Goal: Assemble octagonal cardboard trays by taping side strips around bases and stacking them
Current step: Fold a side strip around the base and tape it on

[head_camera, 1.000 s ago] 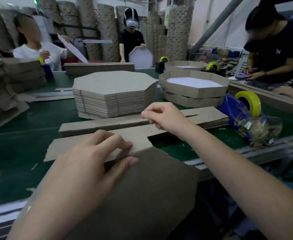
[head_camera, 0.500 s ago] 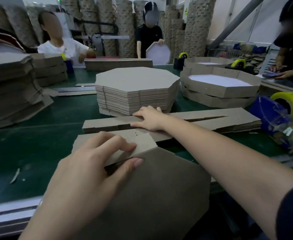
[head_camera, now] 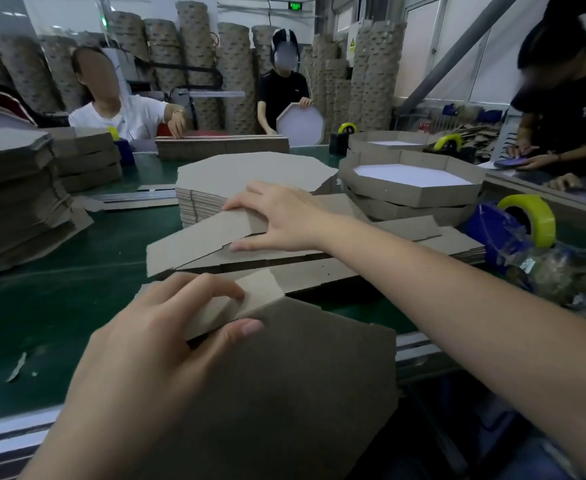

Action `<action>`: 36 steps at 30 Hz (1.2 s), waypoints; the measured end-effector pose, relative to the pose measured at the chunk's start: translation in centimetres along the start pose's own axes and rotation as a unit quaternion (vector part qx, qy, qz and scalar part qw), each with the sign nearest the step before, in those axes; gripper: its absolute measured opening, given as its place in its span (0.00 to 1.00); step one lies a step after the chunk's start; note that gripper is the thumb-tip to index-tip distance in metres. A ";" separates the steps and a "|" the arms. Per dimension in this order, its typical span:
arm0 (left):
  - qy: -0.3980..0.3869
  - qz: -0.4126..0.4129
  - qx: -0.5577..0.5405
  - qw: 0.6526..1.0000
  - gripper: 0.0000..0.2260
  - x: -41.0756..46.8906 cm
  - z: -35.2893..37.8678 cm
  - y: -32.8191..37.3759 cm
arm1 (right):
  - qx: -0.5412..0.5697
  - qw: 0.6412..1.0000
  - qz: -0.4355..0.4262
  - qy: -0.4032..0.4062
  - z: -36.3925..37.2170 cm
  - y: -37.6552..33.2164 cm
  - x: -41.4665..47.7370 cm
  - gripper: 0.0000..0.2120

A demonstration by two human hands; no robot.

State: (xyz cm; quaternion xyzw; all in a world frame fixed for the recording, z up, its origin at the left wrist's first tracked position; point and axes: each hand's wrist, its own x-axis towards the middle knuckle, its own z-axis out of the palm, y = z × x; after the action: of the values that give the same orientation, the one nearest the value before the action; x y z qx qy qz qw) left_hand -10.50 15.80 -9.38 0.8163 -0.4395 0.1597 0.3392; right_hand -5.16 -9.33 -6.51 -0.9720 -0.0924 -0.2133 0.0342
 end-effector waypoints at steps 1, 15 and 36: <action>0.006 0.005 0.002 1.000 0.16 -0.2 -0.2 0.3 | -0.003 1.000 -0.004 0.010 -1.0 -0.4 -0.3 0.30; 0.150 0.090 -0.100 0.980 0.14 -2.3 -2.2 5.9 | -0.214 0.972 -0.021 0.099 -19.2 -7.2 -10.8 0.31; 0.094 0.069 -0.289 0.950 0.12 -3.5 5.2 6.8 | -0.057 0.989 0.129 0.044 -17.3 -3.1 -30.0 0.27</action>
State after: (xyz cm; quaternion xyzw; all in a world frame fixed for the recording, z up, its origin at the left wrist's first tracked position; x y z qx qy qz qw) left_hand -18.26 11.66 -12.27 0.6321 -0.4881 0.1248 0.5887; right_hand -39.57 -13.06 -3.35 -0.9658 0.0481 -0.2546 0.0098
